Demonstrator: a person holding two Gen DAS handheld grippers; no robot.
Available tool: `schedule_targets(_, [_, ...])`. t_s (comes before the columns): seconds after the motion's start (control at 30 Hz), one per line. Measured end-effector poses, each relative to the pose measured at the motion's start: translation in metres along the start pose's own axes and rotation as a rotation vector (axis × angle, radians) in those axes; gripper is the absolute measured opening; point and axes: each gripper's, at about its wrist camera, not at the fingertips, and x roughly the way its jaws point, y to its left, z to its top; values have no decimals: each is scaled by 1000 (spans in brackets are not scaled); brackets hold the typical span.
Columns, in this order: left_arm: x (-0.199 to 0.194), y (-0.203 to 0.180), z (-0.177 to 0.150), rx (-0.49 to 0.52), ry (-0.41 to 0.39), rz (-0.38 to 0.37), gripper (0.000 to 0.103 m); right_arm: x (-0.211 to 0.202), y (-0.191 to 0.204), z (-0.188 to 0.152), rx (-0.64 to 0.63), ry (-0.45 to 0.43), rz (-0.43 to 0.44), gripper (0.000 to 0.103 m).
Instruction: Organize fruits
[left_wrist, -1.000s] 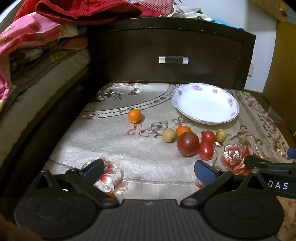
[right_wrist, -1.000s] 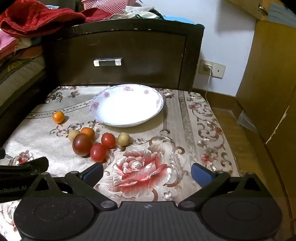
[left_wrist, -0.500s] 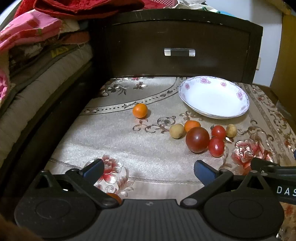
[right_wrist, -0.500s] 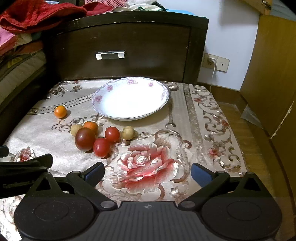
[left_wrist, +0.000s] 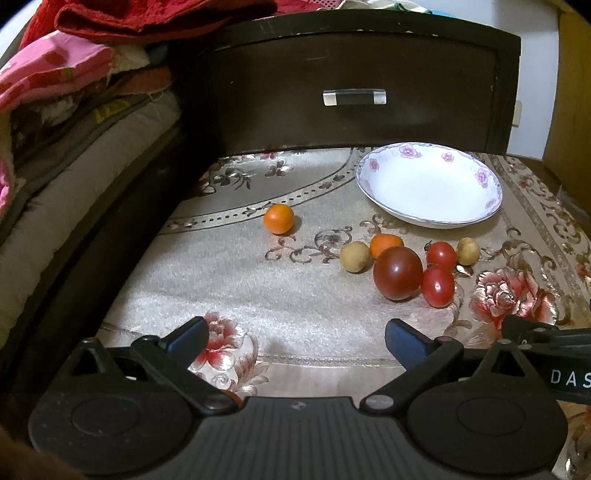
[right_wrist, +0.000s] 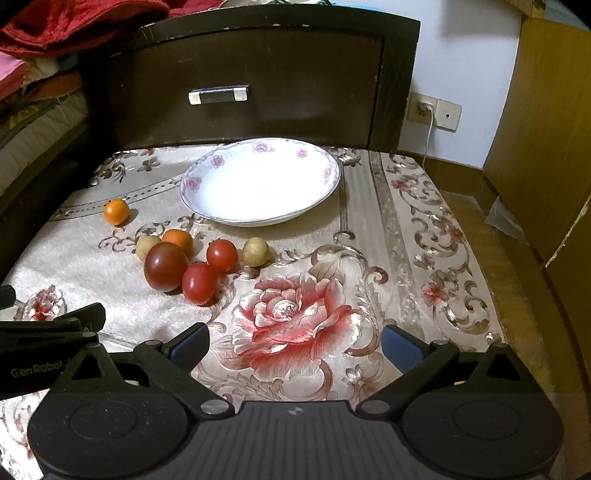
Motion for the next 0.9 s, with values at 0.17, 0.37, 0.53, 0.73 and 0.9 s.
schedule_targets(0.17, [3, 0, 0, 0, 9, -1, 103, 3, 0, -1, 3, 10, 1, 96])
schedule_targets(0.37, [5, -1, 1, 4, 16, 2, 103, 6, 0, -1, 4, 21, 3, 96])
schedule_targets(0.53, [6, -2, 1, 8, 23, 6, 103, 8, 1, -1, 2, 26, 3, 95])
schedule_targets(0.73, [7, -2, 0, 12, 23, 9, 103, 9, 2, -2, 0, 30, 5, 95])
schedule_targets(0.9, [7, -2, 0, 14, 24, 9, 103, 10, 2, -2, 1, 31, 6, 94])
